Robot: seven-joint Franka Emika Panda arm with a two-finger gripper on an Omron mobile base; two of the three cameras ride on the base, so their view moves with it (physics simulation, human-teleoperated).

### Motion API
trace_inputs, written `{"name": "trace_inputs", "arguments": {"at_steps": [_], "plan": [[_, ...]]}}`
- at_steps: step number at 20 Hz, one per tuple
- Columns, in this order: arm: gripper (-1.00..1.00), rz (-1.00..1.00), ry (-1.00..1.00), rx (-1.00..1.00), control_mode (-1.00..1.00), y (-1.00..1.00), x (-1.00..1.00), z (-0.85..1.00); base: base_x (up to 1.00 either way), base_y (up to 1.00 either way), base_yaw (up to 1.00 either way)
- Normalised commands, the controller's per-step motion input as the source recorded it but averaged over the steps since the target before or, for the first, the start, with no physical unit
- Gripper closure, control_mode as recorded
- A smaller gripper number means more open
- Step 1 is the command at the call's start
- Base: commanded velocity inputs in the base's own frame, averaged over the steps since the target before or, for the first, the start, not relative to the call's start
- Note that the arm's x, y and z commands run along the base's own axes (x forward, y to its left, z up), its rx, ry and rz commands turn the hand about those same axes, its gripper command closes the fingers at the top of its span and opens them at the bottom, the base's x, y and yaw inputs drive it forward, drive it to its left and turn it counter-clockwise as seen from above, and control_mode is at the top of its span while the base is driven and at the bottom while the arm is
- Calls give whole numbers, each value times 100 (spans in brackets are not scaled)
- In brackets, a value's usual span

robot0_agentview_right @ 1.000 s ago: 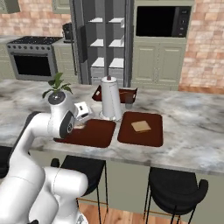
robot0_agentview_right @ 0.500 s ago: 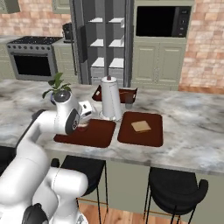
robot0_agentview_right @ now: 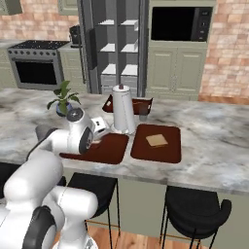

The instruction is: Take the cupcakes from the fridge and place them on the empty tray on the dining counter.

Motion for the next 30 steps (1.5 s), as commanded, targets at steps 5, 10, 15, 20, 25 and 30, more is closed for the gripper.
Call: {"name": "trace_inputs", "arguments": {"at_steps": [5, 10, 15, 20, 25, 30], "plan": [[100, 0, 0, 0, -100, 0, 39, -22, 0, 0, 0], [100, 0, 1, 0, -100, 0, 35, -22, 0, 0, 0], [100, 0, 1, 0, -100, 0, 34, -24, 0, 0, 0], [100, 0, 0, 0, -100, 0, 32, -27, 0, 0, 0], [100, 0, 0, 0, -100, 0, 29, -27, 0, 0, 0], [100, 0, 0, 0, -100, 0, 30, -24, 0, 0, 0]]}}
